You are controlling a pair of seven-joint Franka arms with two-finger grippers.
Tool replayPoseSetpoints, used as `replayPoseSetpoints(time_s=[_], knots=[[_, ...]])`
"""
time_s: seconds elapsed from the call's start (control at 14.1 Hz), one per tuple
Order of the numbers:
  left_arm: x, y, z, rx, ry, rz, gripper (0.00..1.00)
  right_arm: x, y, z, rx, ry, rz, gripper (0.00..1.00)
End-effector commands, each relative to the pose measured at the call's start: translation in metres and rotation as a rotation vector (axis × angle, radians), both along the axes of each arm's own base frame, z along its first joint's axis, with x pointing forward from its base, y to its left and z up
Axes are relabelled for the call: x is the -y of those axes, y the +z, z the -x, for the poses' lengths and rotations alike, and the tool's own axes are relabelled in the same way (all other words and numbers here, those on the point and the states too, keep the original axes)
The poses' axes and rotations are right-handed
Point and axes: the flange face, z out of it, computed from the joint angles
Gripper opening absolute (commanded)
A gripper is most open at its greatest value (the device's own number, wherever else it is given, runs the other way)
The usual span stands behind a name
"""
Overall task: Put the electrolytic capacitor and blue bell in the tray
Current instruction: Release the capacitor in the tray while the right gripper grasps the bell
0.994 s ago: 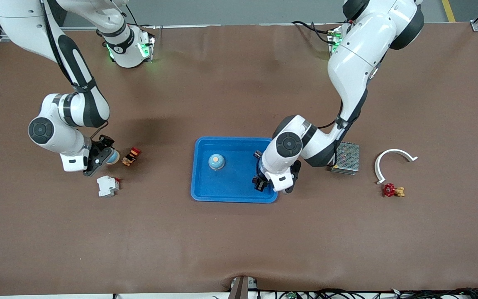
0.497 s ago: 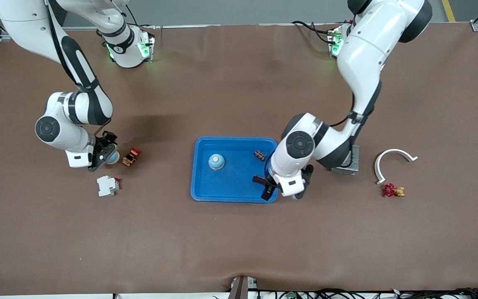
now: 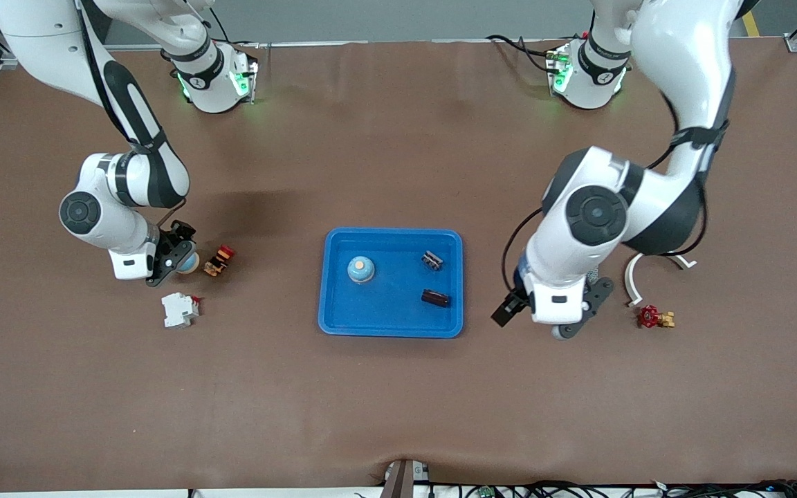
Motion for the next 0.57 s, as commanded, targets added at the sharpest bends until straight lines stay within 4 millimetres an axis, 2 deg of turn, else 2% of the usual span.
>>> replayPoseSetpoints(time_s=[0.0,0.21,0.5], knots=[[-0.043,0.039,0.003,0.001,-0.104,-0.04,1.0,0.0,-0.01,0.005,0.01,-0.007,0.004,1.0],[-0.085,0.073,0.006,-0.01,-0.183,-0.066,1.0,0.002,-0.014,0.006,0.005,-0.01,0.005,1.0],[-0.132,0.124,0.023,-0.026,-0.318,-0.102,1.0,0.002,-0.02,0.006,0.007,-0.011,0.007,1.0]])
